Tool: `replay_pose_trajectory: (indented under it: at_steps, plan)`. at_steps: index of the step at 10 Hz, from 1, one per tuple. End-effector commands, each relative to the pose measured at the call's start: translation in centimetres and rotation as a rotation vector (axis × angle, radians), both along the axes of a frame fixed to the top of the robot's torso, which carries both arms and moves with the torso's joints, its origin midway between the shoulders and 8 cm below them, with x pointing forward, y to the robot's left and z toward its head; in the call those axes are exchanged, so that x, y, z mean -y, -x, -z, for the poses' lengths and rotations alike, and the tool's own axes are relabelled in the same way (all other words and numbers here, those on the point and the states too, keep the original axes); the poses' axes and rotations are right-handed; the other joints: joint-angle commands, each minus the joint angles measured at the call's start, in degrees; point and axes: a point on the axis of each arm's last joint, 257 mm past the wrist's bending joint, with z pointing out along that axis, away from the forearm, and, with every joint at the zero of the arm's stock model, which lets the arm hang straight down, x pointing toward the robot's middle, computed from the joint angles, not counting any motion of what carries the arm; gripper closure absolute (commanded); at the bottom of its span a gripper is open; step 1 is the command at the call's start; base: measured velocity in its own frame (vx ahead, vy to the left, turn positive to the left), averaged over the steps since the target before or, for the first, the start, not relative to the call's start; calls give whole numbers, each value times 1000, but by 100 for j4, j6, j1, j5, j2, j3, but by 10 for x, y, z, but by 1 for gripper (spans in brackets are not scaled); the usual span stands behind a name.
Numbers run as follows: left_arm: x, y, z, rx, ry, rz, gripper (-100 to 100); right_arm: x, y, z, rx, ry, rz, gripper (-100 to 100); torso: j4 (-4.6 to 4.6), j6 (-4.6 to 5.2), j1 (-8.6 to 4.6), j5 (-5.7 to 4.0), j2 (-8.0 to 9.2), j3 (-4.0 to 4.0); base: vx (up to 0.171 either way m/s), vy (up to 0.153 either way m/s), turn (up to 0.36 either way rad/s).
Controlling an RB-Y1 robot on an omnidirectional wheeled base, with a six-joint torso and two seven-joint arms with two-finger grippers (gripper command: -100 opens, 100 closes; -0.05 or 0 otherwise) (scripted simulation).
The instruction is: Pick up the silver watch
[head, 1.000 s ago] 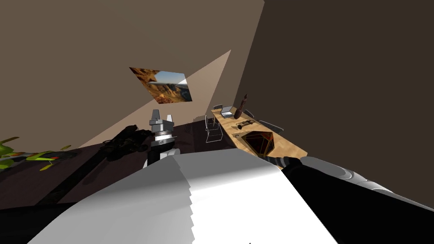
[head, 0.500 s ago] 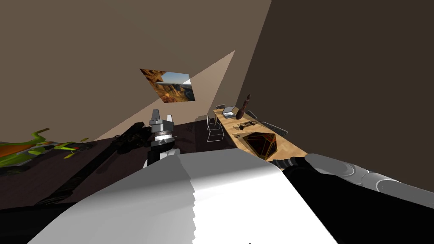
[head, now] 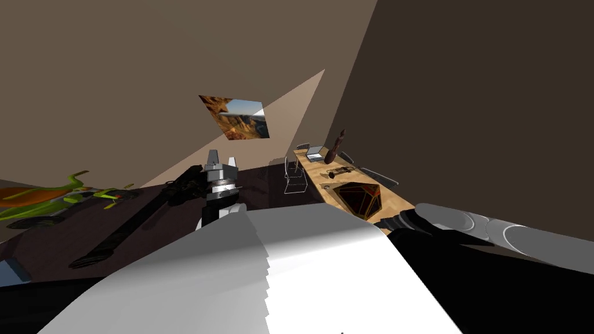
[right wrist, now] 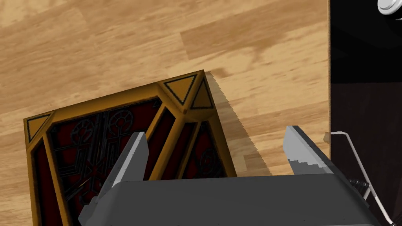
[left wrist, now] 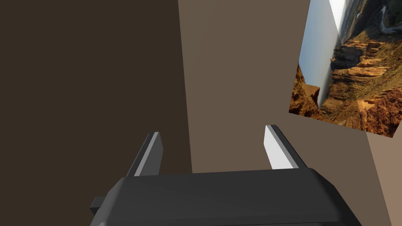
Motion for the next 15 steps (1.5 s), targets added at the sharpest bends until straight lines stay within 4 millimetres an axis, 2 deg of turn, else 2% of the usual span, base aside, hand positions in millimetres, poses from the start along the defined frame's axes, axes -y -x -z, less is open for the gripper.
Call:
replay_pose_trajectory:
  at_steps: [1, 3, 4, 5, 8, 9, 11, 12, 13, 15]
  plan:
    - [0, 0, 0, 0, 0, 0, 0, 29, 14, -12, -71, 75, 3, -100, 0, 0, 0, 0, 0, 0, -32, -2, 241]
    - [0, 0, 0, 0, 0, 0, 0, 38, 2, -18, -112, 113, -81, -100, 1, -2, -4, 0, 6, 3, -27, -12, 60]
    - [0, 0, 0, 0, 0, 0, 0, 39, 6, -18, -120, 114, -81, -100, 1, 1, -3, 0, 3, 2, 0, -3, -17]
    - [0, 0, 0, 0, 0, 0, 0, 65, 11, -32, -173, 183, -77, -100, 0, 2, -1, 0, 1, 0, -28, -4, 190]
    - [0, 0, 0, 0, 0, 0, 0, 73, 5, -37, -226, 219, -156, -100, 1, 2, -3, -1, 3, 2, -19, -10, 50]
    - [0, 0, 0, 0, 0, 0, 0, 96, 10, -50, -279, 286, -150, -100, 1, 3, -1, -1, 1, 1, -27, -2, 250]
    - [0, 0, 0, 0, 0, 0, 0, 102, -4, -54, -322, 320, -237, -100, 1, 0, -4, -1, 4, 2, -28, -12, 50]
    - [0, 0, 0, 0, 0, 0, 0, 120, -4, -65, -365, 377, -220, -100, 1, 3, -4, -1, 3, 2, -36, -9, 187]
    - [0, 0, 0, 0, 0, 0, 0, 120, -16, -65, -389, 389, -276, -100, 0, -6, -3, -1, 4, 2, -39, -14, 135]
    - [0, 0, 0, 0, 0, 0, 0, 125, -20, -68, -405, 411, -316, -100, 1, 4, -3, -1, 3, 2, -8, -4, -5]
